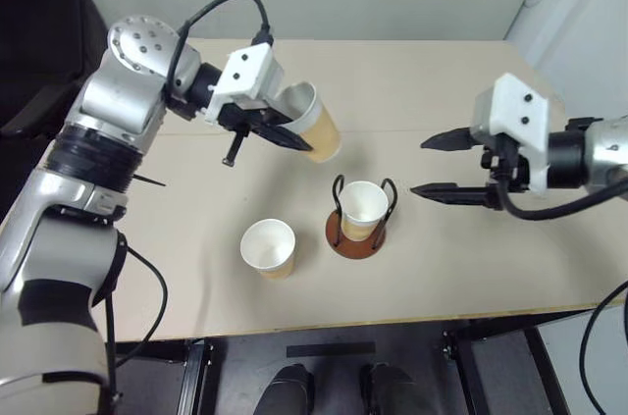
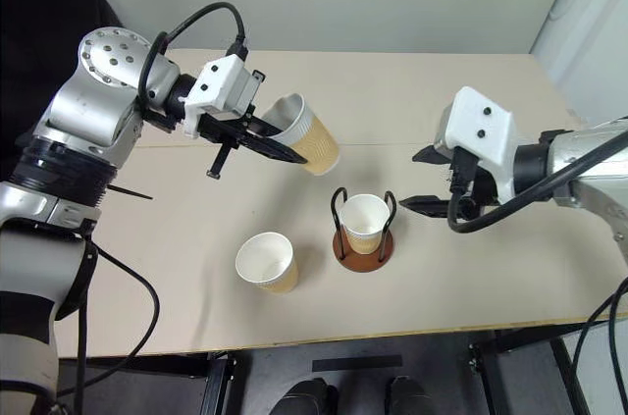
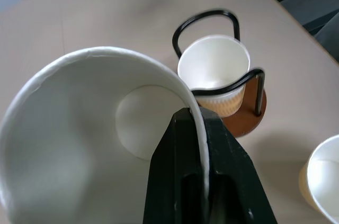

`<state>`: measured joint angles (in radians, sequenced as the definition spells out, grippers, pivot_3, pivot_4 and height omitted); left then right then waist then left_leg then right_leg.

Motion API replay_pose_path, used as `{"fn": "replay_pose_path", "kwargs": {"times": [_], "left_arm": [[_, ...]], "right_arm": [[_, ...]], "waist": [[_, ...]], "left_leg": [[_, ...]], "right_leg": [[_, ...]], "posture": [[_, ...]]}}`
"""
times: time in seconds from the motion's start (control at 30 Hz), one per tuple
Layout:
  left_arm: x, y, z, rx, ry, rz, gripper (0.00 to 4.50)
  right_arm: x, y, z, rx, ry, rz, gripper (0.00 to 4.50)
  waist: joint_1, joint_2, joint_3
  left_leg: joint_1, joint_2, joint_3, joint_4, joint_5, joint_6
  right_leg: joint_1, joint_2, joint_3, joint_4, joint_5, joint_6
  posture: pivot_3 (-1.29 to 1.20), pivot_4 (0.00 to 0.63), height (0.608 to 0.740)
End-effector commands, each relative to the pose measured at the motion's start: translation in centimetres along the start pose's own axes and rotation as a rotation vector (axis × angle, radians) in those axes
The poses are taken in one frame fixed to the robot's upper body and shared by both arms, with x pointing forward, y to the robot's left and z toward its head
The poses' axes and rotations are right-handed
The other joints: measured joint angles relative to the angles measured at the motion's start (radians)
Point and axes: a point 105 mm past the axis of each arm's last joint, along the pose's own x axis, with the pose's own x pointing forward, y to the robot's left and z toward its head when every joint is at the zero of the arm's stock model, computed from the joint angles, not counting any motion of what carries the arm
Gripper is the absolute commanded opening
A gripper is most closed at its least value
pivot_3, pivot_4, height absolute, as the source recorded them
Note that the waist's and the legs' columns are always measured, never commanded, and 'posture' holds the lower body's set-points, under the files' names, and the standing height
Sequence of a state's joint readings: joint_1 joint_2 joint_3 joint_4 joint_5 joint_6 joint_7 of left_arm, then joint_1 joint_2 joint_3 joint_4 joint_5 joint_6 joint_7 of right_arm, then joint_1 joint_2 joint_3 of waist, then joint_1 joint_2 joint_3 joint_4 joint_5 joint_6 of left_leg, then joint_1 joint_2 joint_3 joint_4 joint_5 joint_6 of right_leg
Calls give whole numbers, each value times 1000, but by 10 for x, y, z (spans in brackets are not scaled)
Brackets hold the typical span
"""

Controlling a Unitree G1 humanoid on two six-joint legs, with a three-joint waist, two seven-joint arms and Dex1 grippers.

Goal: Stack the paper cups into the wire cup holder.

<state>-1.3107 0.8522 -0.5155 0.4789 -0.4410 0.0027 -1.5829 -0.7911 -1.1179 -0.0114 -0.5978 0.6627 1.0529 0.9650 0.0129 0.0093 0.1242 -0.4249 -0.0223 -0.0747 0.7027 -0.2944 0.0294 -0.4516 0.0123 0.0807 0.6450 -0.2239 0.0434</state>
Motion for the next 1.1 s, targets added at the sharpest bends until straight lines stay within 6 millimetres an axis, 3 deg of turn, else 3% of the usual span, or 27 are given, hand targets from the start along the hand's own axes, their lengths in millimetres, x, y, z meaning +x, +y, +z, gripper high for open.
{"fn": "replay_pose_path", "kwargs": {"times": [0.03, 0.4, 0.6, 1.1], "left_arm": [[-4, 2, 18, 47, -32, -26, 34], [8, 11, 36, 77, -98, -63, 34], [17, 5, 45, 73, -134, -131, 34], [39, -5, 37, 99, -109, -245, 34]], "right_arm": [[-13, 2, 1, -21, 18, -11, 3298], [-29, 7, -11, 0, 95, -29, 3298], [-37, 6, -11, 8, 103, -57, 3298], [-39, 8, -12, 18, 107, -74, 3298]], "waist": [[0, 0, 0], [3, 0, 0], [4, 0, 0], [11, 0, 0]], "left_leg": [[0, 0, 0, 0, 0, 0], [0, 0, 0, 0, 0, 0], [0, 0, 0, 0, 0, 0], [1, -1, 2, 1, 0, 1]], "right_leg": [[0, 0, 0, 0, 0, 0], [1, -1, 0, 0, 0, 0], [1, -1, 1, 1, -1, 1], [2, -1, 1, 1, -1, 3]], "posture": [[0, 150, 740], [0, 150, 740], [0, 150, 740], [0, 150, 740]]}}
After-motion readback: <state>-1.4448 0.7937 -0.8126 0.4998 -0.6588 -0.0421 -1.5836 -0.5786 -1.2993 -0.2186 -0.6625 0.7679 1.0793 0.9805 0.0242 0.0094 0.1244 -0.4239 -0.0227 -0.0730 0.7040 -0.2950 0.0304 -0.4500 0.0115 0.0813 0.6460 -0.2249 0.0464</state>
